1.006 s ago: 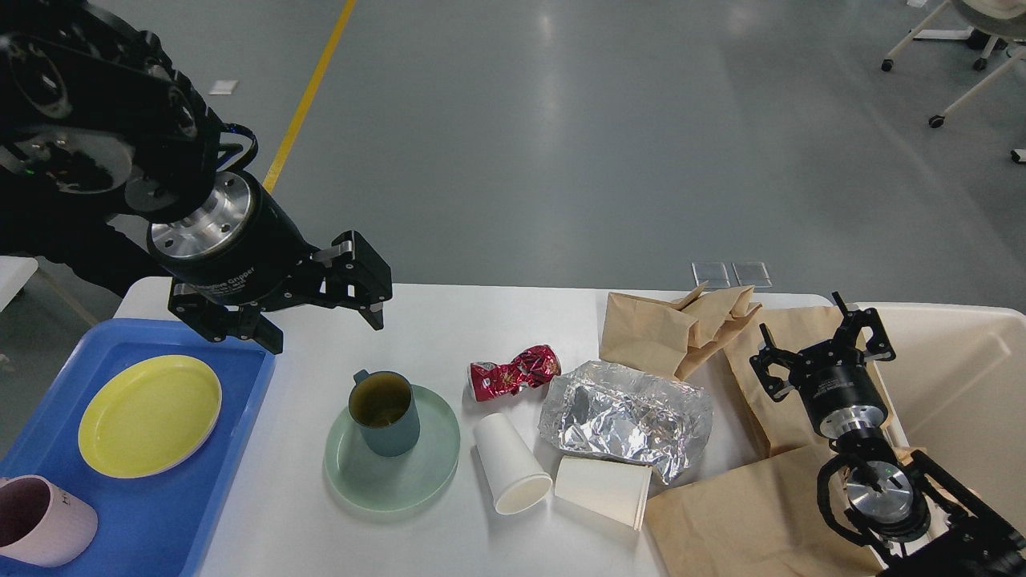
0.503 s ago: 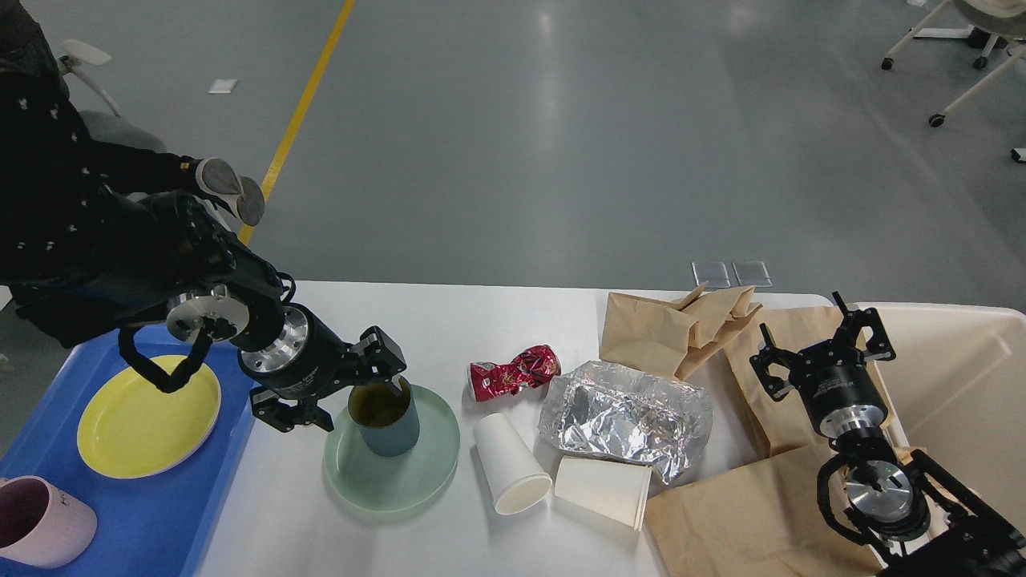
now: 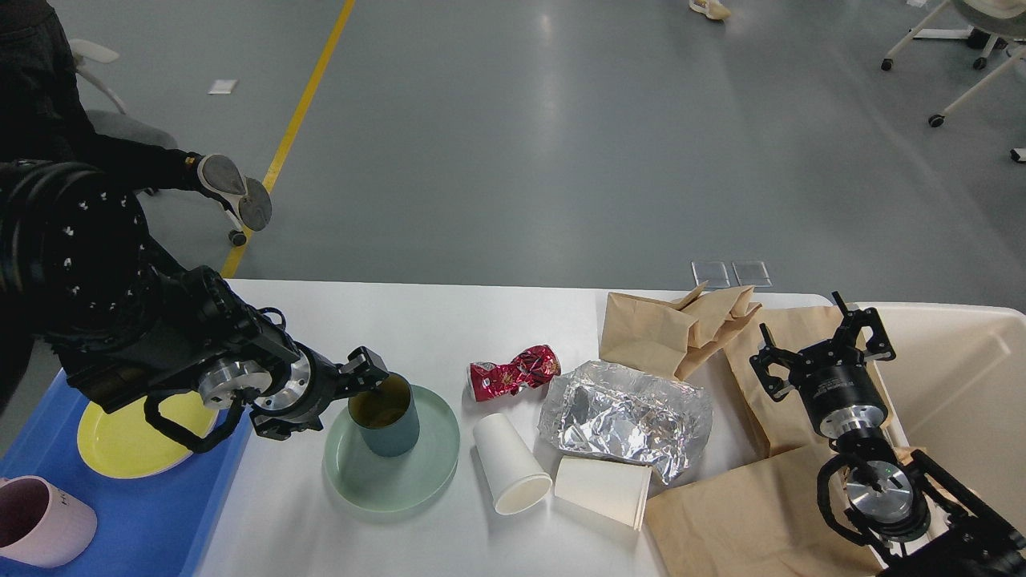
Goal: Tidy desktop
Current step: 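Grasp the dark teal mug with the left gripper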
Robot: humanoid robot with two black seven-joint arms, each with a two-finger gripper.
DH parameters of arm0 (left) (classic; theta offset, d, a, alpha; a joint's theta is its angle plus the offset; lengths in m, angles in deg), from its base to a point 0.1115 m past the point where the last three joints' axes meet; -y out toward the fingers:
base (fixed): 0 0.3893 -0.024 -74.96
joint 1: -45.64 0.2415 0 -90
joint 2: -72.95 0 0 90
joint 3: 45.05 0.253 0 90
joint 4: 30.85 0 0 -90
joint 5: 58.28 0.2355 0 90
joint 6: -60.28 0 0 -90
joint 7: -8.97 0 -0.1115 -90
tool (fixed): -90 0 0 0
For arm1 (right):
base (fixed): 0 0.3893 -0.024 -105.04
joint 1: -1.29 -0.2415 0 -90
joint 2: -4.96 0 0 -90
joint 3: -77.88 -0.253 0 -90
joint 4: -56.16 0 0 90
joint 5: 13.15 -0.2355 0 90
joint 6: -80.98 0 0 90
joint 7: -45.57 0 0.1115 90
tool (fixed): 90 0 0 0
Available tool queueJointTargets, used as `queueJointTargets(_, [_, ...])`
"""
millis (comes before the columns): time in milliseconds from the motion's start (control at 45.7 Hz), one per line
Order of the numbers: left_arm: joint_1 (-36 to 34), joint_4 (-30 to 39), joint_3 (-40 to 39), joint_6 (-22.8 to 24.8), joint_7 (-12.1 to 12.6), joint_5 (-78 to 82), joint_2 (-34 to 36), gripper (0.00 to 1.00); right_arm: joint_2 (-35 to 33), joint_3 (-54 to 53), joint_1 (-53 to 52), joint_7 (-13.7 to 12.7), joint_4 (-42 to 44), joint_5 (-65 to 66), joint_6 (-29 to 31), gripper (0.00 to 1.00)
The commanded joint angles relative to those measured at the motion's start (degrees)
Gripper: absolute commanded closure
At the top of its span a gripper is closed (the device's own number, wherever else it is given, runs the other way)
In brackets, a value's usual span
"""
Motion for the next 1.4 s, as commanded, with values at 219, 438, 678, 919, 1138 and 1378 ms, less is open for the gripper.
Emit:
queueJointTargets(219, [6.4,-5.2,-0.8,-2.6,0.0,0.5,-0.2,0.11,0.0,0.0,0.0,0.0,0.0,0.0,0.0,0.00])
queueJointTargets(438, [8.2,-5.8,-0.9,-6.2,-0.3,0.6,-0.9,0.21,0.0,0.0,0.0,0.0,0.0,0.0,0.0,0.00])
queueJointTargets(678, [9.6,-5.9,-2.8,-6.2,0.3,3.5,-1.5,0.42,0.0,0.0,0.0,0.0,-0.1,0.0,0.0,0.00])
queueJointTargets(919, [10.1,-5.9,-2.9,-5.6,0.4,3.5,-1.5,0.66,0.0,0.0,0.0,0.0,-0.1,0.0,0.0,0.00])
queueJointTargets(1138, [10.0,-5.6,-2.7,-5.5,0.6,3.5,-1.5,0.82,0.0,0.0,0.0,0.0,0.0,0.0,0.0,0.00])
queueJointTargets(1378, [9.6,-5.3,-2.7,-5.4,6.7,3.5,-1.5,1.00,0.0,0.0,0.0,0.0,0.0,0.0,0.0,0.00])
